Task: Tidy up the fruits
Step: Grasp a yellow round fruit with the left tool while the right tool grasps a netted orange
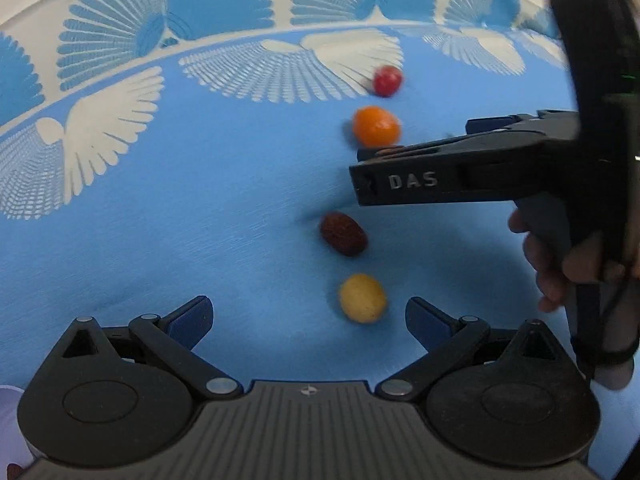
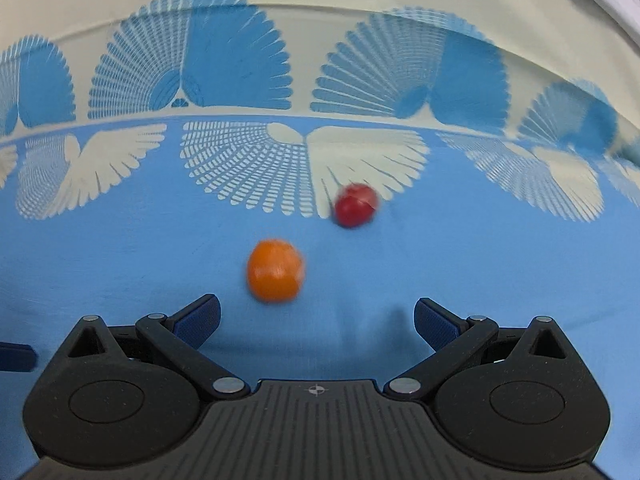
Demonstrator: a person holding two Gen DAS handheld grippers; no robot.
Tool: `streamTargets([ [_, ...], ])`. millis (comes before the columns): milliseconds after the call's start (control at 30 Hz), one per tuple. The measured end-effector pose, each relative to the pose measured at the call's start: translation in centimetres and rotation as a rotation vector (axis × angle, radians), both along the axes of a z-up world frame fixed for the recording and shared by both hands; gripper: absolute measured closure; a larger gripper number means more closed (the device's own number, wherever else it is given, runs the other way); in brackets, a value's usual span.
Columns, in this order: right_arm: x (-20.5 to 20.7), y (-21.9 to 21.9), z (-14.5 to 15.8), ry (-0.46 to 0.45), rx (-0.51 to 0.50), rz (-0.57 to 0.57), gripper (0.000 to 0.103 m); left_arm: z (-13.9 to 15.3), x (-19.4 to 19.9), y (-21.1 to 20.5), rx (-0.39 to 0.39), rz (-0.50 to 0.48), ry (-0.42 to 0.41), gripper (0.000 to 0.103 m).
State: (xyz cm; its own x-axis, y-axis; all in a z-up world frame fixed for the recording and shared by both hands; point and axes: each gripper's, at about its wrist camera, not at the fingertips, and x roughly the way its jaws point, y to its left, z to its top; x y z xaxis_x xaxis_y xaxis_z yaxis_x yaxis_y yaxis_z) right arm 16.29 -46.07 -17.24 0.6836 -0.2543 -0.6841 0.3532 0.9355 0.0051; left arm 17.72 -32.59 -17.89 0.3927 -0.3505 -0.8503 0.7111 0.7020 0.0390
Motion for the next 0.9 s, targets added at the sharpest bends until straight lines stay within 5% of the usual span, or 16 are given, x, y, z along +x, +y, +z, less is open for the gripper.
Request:
streamTargets([
  [67, 1.2, -0.1, -0.5, 0.009, -0.022, 0.036, 0.001, 0.2, -0.1, 0.2, -0.03, 0.006, -0.028, 0.018],
  [100, 1.7, 0.0, -0.7, 0.014, -0.031, 0.057, 0.006, 0.2, 0.0, 0.3, -0.052, -0.015, -0.007, 0.038],
  [133, 1.9, 0.2, -1.0, 0.0, -0.053, 0.092, 0.025, 0.3, 0.0, 0.3, -0.066, -0.033, 0.015, 0.069],
  [167, 1.7, 0.3, -0.9, -0.024, -0.051, 0.132, 0.039, 0.4, 0.0, 0.3, -0.075, -0.049, 0.032, 0.075],
  [200, 1.6, 0.4, -0.7, -0.04, -0.038, 0.151, 0.069, 0.6, -0.2, 0.3, -0.068, -0.05, 0.022, 0.076],
  [367, -0.8, 1.2, 0.4, -0.039, -0.049, 0.059, 0.07, 2.5, -1.0, 1.4, -0.081, -0.046, -0.01, 0.076],
  [600, -10.1, 2.4, 5.5, -0.127, -0.04, -0.102, 0.07, 7.6, -3.5, 6.6, -0.094, 0.003, -0.073, 0.076],
  [733, -16.2, 6.6, 8.9, -0.183, -0.064, -0.092, 0.069, 10.6, -6.0, 10.8, -0.089, 0.045, -0.064, 0.076],
  [900, -21.8, 13.2, 12.6, -0.233, 0.038, -0.044, 0.069, 13.9, -9.4, 16.5, -0.086, 0.097, -0.055, 0.076],
])
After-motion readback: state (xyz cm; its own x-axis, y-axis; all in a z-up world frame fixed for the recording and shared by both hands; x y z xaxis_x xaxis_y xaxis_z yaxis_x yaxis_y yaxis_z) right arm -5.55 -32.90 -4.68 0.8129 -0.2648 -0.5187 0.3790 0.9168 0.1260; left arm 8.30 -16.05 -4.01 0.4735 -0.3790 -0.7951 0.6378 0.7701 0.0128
